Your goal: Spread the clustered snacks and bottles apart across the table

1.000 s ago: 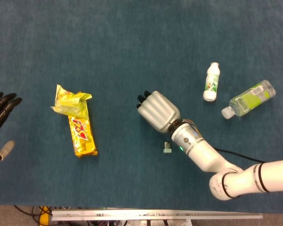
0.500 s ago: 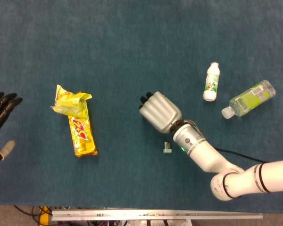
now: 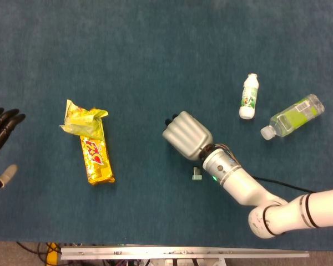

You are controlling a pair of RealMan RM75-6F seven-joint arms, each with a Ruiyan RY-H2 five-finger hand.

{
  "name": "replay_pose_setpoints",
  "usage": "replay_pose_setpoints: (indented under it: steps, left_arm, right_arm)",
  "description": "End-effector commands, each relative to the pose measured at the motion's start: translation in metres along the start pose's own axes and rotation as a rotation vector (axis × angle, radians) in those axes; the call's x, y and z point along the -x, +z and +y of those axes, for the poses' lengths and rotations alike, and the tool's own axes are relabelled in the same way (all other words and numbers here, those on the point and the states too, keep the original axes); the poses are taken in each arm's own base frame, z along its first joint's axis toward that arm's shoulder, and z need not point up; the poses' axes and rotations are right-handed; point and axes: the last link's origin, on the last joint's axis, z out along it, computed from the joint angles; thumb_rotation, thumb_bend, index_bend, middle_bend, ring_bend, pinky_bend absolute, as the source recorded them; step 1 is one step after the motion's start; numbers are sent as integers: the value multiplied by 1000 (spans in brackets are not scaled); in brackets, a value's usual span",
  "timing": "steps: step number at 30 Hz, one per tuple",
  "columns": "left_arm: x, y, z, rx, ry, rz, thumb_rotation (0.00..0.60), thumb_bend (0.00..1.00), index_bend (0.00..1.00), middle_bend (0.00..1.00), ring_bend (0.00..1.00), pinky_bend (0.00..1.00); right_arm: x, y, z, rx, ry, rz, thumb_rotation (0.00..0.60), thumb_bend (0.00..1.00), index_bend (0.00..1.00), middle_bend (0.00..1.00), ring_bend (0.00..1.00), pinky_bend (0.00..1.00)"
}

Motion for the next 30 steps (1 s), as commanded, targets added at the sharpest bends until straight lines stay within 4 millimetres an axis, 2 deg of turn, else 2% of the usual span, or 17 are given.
replay_pose_setpoints:
  steps: [1, 5, 15, 23, 26, 30]
  left_arm:
    - [0, 0, 0, 1, -1, 1, 600, 323, 25, 71, 31, 182]
    - [0, 0, 0, 3, 0, 2, 600, 323, 25, 71, 31, 182]
    - [0, 0, 1, 3, 2, 1, 600, 323, 25, 71, 30, 182]
    - [-1, -2, 3, 7, 5, 0, 600, 323, 25, 71, 31, 182]
    - [-1, -2, 4, 9, 6, 0, 600, 323, 25, 71, 30, 182]
    - [-2, -2, 5, 9, 8, 3, 600, 323, 25, 71, 31, 182]
  right_arm:
    - [0, -3, 2, -1, -3, -8, 600, 313, 670, 508, 535, 820]
    - [-1, -10, 3, -7, 10, -26, 600, 312, 671, 511, 547, 831]
    - [-13, -48, 2, -88, 69, -64, 600, 310, 671, 511, 548, 832]
    - [-15, -66, 4, -117, 65, -50, 600, 294, 670, 505, 543, 832]
    - [-17, -71, 7, -117, 67, -44, 600, 291, 591, 486, 519, 832]
    - [-20, -78, 15, -108, 60, -23, 600, 290, 398, 432, 448, 794]
